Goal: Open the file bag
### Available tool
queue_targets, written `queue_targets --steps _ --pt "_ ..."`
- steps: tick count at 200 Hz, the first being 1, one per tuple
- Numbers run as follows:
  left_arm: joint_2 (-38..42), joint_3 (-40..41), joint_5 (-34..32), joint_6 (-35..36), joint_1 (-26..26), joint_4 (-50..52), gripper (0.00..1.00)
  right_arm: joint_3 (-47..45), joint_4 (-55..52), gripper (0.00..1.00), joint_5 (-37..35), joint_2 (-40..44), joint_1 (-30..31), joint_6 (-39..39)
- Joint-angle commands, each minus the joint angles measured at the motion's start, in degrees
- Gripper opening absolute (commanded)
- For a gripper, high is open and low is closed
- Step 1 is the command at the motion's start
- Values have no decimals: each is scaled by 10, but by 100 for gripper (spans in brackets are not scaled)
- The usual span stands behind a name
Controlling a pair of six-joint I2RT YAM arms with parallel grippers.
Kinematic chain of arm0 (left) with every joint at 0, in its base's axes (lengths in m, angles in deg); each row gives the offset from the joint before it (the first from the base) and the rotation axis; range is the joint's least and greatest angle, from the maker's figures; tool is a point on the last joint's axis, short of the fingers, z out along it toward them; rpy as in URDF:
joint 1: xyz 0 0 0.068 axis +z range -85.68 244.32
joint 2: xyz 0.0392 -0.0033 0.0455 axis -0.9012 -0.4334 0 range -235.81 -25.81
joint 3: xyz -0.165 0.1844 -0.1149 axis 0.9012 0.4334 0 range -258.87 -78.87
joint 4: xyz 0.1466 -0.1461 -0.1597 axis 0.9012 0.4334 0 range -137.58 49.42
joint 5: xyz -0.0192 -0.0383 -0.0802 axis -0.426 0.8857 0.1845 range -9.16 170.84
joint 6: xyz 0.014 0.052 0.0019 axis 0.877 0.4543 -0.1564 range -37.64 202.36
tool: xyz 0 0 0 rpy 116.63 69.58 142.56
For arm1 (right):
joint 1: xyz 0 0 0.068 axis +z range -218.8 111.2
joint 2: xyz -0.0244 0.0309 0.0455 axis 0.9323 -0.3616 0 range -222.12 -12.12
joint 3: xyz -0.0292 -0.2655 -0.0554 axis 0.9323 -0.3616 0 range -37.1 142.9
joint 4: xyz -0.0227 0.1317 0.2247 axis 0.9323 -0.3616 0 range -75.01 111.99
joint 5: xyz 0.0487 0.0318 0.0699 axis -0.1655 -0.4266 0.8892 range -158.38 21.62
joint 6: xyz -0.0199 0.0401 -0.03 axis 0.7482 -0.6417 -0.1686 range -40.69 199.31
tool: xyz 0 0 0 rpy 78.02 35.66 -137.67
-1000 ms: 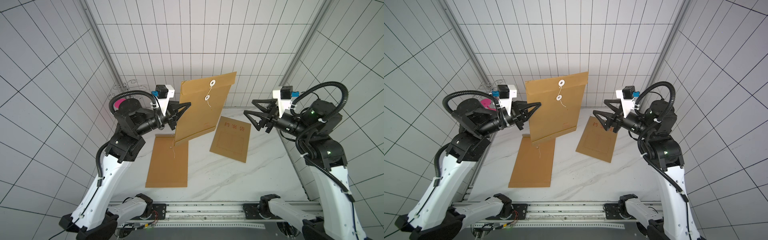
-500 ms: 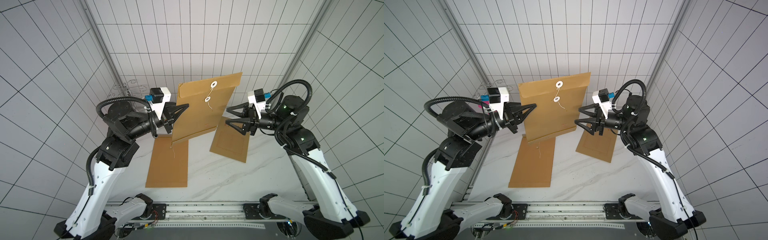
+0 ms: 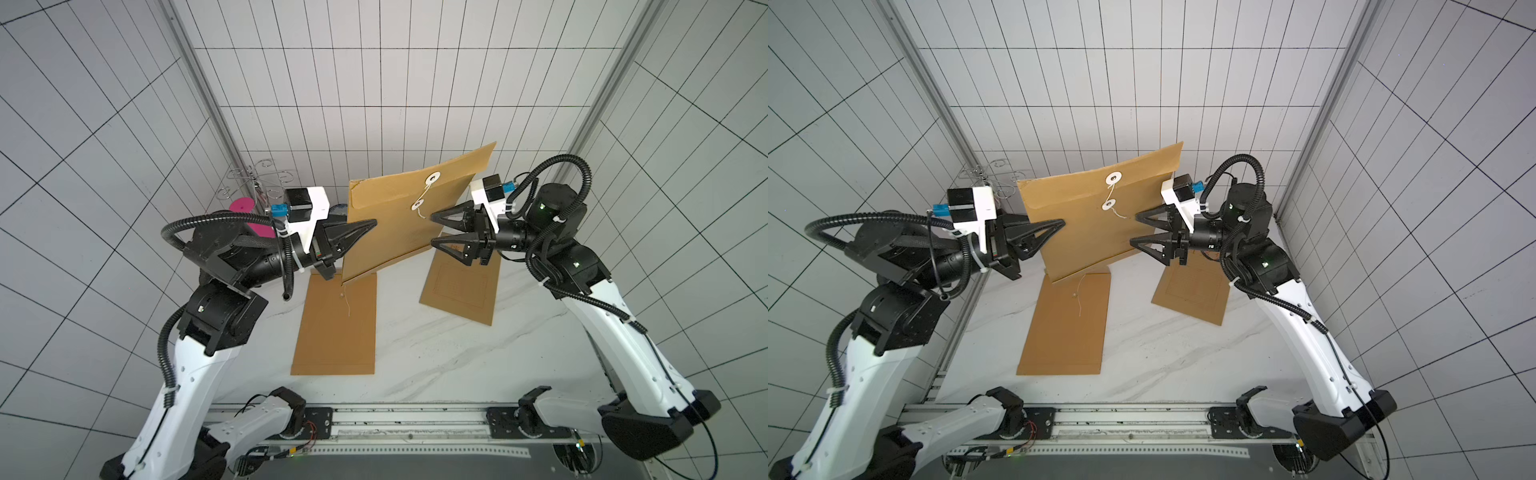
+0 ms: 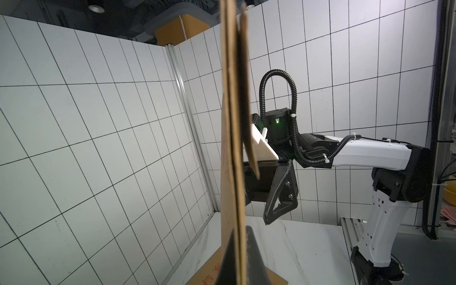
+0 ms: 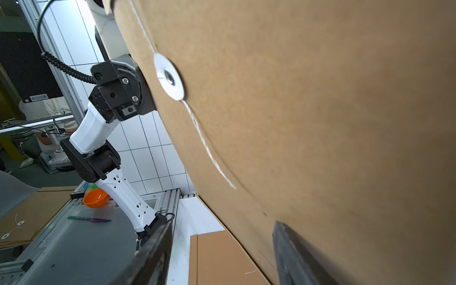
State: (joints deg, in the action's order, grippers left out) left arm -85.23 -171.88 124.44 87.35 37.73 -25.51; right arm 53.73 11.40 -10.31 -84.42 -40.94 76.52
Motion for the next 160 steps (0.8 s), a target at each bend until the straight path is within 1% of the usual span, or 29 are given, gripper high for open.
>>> queue_targets --steps 1,37,117,139,160 --pt "8 -9 20 3 -3 -17 0 33 49 66 14 -3 14 -4" --pt "10 -7 21 4 -3 -17 0 50 57 65 21 -17 29 -12" --pt "10 -1 28 3 -3 -21 0 61 64 57 16 -27 49 -14" --pt "11 1 30 3 -3 -22 0 56 84 54 6 -22 49 -26" --pt "11 4 29 0 -3 -24 0 62 90 50 11 -26 50 -34"
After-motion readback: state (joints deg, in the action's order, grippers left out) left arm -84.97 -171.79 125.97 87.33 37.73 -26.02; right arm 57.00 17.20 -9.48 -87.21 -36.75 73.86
